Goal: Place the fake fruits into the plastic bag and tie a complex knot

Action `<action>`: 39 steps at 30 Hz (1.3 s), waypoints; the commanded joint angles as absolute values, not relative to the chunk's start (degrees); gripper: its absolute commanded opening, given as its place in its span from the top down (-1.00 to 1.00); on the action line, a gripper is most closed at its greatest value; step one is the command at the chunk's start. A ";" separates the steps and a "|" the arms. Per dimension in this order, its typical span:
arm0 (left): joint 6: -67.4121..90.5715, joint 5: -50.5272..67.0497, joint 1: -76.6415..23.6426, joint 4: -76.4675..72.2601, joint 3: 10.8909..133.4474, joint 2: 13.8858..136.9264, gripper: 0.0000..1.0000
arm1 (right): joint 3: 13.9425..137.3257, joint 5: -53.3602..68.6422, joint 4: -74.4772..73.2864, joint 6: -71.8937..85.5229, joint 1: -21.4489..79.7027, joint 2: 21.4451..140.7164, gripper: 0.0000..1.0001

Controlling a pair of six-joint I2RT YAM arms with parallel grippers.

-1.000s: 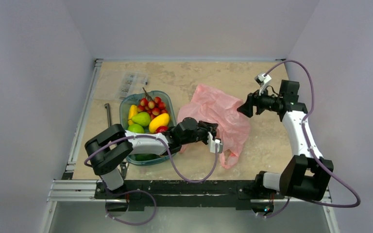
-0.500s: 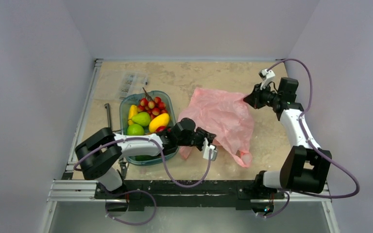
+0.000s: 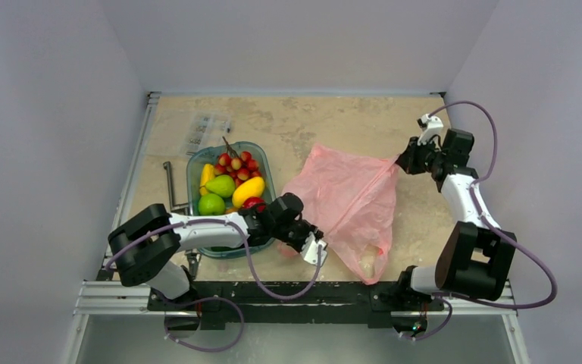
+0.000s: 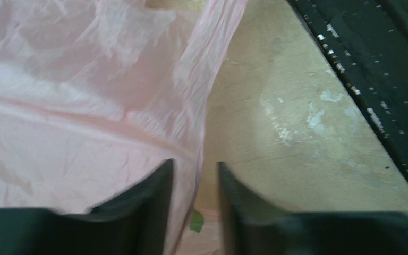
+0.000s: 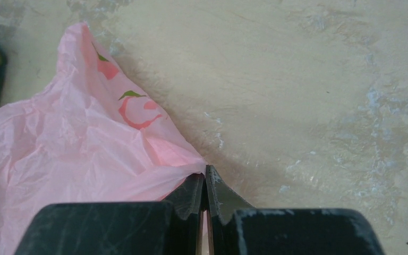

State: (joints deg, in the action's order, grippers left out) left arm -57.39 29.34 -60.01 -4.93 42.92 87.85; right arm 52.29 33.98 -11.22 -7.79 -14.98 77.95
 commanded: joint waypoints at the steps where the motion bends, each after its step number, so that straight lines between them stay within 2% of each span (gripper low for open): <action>1: -42.89 22.99 -59.80 -8.13 47.92 85.89 0.06 | 52.87 36.47 -12.49 -14.36 -15.87 76.05 1.00; 2: -38.54 21.28 -59.11 -8.44 48.76 84.09 -0.21 | 54.57 37.36 -14.66 -15.74 -15.83 76.50 0.76; 4: -28.75 18.95 -56.01 -6.50 50.17 79.38 -0.59 | 58.98 37.17 -21.89 -19.70 -15.91 77.79 0.14; 5: -25.24 18.28 -54.07 -4.17 50.84 77.30 -0.72 | 61.61 37.02 -25.64 -21.99 -15.97 78.31 -0.15; 7: -20.04 15.41 -50.83 -0.39 51.08 73.70 -0.85 | 65.73 37.90 -32.14 -26.27 -16.50 78.46 -0.58; 8: -18.76 13.88 -49.58 2.60 50.65 71.98 -0.86 | 67.59 38.44 -34.93 -28.39 -16.53 78.22 -0.71; 10: -18.57 11.92 -48.21 6.19 48.89 69.41 -0.88 | 69.99 39.37 -38.72 -31.45 -16.53 77.93 -0.84; 13: -17.56 10.39 -47.15 8.96 47.49 68.15 -0.88 | 73.56 39.05 -41.76 -32.15 -16.46 78.79 -0.91; 16: -15.06 8.66 -47.17 11.27 49.23 70.82 -0.88 | 76.38 38.05 -37.42 -26.28 -14.28 79.47 -0.98; 19: -11.96 5.65 -47.13 13.35 52.10 74.87 -0.87 | 78.47 37.00 -35.24 -23.66 -8.38 80.38 -0.98; 23: -11.54 6.96 -47.81 14.48 52.74 78.07 -0.90 | 74.82 32.06 -28.63 -22.09 1.88 82.58 -0.98; 27: -11.12 6.11 -48.13 14.79 53.85 82.06 -0.90 | 74.89 26.61 -24.80 -22.72 8.55 90.74 -0.98; 30: -13.25 5.06 -49.21 13.81 54.59 83.74 -0.77 | 76.34 24.54 -24.63 -23.80 10.22 96.67 -0.98; 32: -14.62 5.18 -49.79 13.09 55.10 84.46 -0.55 | 76.27 23.25 -23.54 -25.42 10.33 99.26 -0.97; 33: -15.28 4.92 -50.12 13.07 55.54 84.99 -0.38 | 76.15 23.13 -23.08 -26.62 10.37 100.22 -0.89; 34: -15.93 5.09 -50.49 13.36 55.98 85.55 -0.13 | 76.00 22.44 -22.49 -26.97 10.19 100.88 -0.71; 36: -17.38 5.18 -51.48 14.90 57.11 87.28 0.41 | 75.33 20.80 -21.59 -27.20 9.63 101.82 -0.18; 37: -18.38 5.11 -52.03 16.19 57.51 88.25 0.60 | 75.18 20.41 -21.21 -27.24 8.95 102.32 0.08; 39: -20.54 5.20 -53.04 18.08 57.23 89.45 0.96 | 75.02 20.28 -19.94 -27.60 6.69 103.55 0.75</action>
State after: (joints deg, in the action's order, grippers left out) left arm -16.12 5.52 -51.22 15.22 55.16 87.29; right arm 74.59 23.09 -25.06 -26.22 9.67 104.40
